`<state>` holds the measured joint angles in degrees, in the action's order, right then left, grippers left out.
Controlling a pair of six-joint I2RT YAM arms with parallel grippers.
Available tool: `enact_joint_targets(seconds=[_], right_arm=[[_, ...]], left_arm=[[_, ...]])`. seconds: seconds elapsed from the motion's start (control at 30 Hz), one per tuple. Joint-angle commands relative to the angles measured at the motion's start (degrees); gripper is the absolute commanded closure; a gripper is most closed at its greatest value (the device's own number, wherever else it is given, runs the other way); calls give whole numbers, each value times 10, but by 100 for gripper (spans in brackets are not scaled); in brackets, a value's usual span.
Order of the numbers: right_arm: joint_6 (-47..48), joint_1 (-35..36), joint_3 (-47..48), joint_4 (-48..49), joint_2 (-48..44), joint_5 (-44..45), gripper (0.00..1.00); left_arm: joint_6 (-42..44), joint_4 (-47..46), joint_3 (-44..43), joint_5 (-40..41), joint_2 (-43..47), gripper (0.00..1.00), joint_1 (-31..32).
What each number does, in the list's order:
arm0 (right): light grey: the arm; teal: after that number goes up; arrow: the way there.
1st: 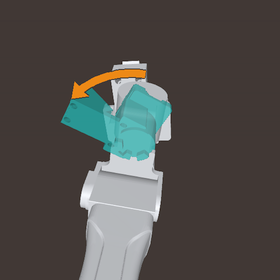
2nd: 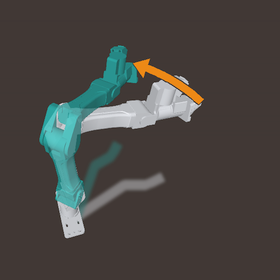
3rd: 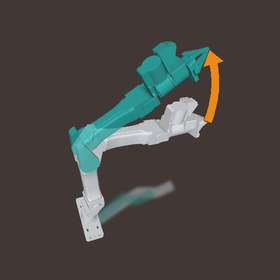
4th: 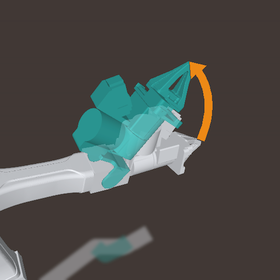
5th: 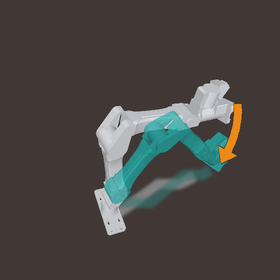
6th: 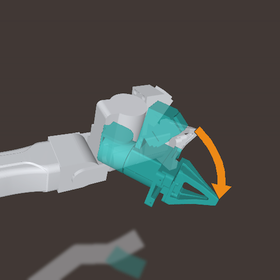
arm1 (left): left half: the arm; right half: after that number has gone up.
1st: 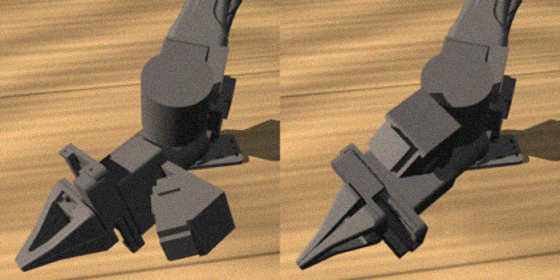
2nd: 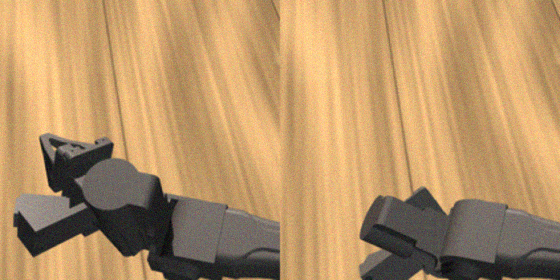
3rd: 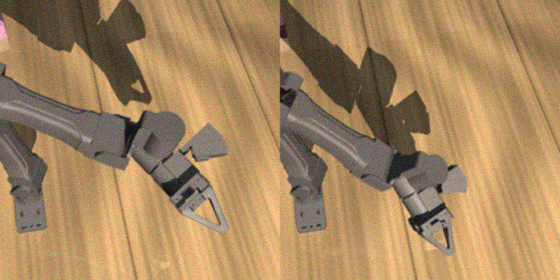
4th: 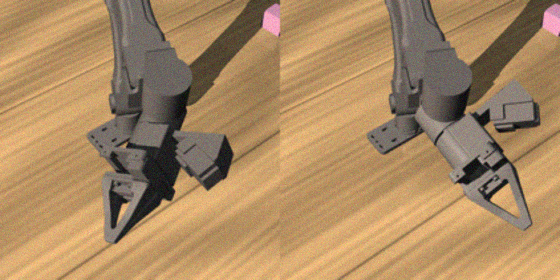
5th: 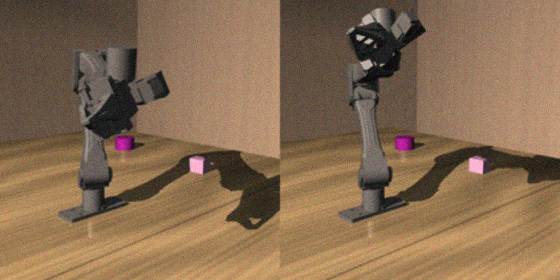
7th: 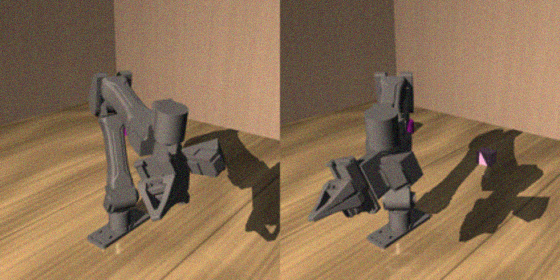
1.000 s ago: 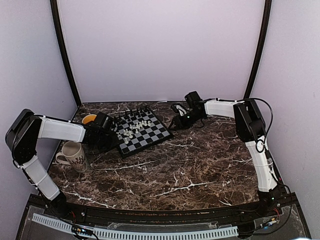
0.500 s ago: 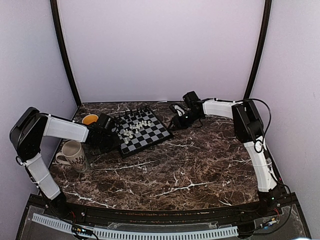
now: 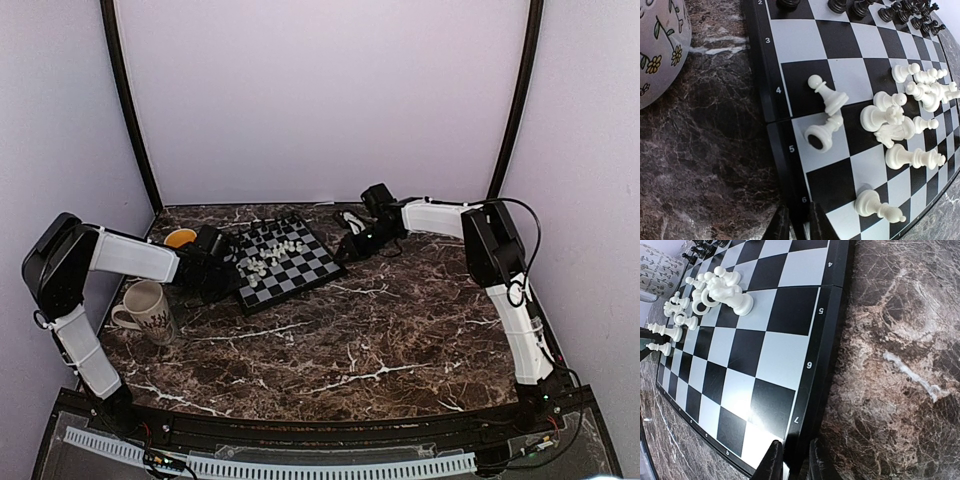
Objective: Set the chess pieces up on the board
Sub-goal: Move the chessboard to the center of the board.
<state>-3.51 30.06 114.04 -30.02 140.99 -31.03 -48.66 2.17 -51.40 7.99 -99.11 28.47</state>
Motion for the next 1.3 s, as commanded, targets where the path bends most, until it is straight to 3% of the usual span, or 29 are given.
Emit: enact_joint_targets(seconds=[0.0, 0.8, 1.27], right_arm=[[23, 12, -28, -45, 0, 19, 83], [91, 28, -251, -90, -110, 5, 92], [145, 66, -366, -126, -200, -19, 92]], left_arm=[[9, -5, -6, -30, -20, 86, 4], [94, -27, -28, -121, -73, 96, 65], [149, -19, -24, -172, -72, 98, 142]])
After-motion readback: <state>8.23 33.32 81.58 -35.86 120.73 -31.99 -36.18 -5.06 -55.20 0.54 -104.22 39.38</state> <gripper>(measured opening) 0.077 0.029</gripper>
